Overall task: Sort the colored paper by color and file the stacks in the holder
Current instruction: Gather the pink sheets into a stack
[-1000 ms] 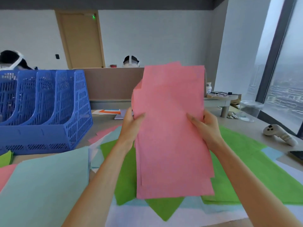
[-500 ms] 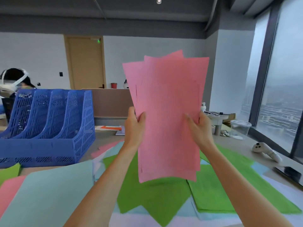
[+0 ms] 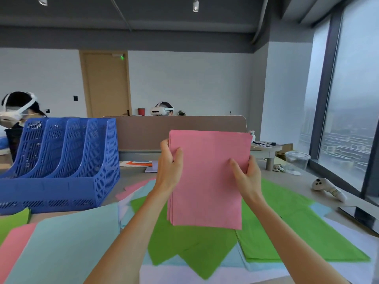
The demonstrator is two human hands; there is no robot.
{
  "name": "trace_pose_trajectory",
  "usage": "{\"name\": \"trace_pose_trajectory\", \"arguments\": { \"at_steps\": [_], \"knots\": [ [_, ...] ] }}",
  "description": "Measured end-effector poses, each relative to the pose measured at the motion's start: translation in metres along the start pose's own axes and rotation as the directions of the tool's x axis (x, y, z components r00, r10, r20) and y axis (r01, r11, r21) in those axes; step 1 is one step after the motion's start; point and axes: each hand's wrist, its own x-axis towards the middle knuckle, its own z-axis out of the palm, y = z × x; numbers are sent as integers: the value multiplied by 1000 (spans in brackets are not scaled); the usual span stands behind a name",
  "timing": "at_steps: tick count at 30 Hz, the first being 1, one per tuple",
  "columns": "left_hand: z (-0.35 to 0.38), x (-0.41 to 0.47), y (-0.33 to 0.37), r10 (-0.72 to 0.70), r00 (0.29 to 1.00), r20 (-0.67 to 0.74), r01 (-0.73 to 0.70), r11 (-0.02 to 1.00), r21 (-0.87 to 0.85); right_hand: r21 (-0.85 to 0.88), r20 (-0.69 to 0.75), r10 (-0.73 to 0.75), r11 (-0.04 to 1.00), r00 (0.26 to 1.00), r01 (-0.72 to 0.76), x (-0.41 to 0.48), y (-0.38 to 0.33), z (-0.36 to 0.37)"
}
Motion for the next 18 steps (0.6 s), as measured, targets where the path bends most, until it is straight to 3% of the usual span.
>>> {"name": "trace_pose_trajectory", "arguments": {
  "at_steps": [4,7,9,13,18],
  "knots": [
    [1,-8,-17,-88,996,3,88,996,23,-36,22,8,999,1000,-8,-2,5,2],
    [0,-9,-36,-198,978,72,185,970,157,-62,15,-9,998,1000,10,0,2,4],
    [-1,-2,-34,-172,980,102,153,973,173,-40,2,-42,998,999,42,5,-8,4],
    [-2,-1,-23,-70,994,89,67,997,30,13,-29,-80,997,996,80,3,-13,2],
    [1,-41,-56,-260,948,184,241,963,118,-46,22,70,997,997,-69,-32,31,-4]
  ]
}}
